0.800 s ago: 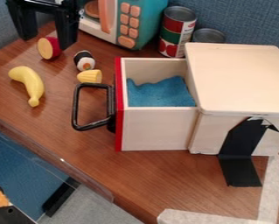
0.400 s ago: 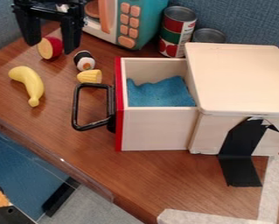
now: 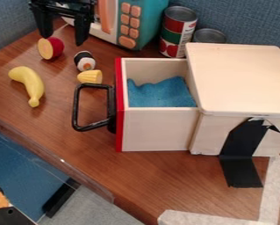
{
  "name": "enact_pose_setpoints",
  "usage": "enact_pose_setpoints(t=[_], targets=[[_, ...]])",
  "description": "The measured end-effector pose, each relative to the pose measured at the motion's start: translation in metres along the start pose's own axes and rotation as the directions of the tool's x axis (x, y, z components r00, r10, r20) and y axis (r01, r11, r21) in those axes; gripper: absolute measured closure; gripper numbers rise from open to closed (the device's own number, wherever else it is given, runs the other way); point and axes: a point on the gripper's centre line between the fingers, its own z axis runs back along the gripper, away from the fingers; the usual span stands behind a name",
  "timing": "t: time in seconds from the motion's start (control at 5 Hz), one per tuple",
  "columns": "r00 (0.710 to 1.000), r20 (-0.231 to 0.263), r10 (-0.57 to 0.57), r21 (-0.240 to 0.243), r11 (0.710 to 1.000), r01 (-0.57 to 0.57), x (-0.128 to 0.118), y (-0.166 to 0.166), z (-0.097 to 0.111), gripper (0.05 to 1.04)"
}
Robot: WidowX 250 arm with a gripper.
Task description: Puuting an object into the drawer
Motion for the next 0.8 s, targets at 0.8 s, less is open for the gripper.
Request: enact_pose_setpoints(t=[0.8], targets=[[0.997, -0.024, -0.069, -0.023, 0.997, 0.068, 0.072, 0.056, -0.036, 0.084]])
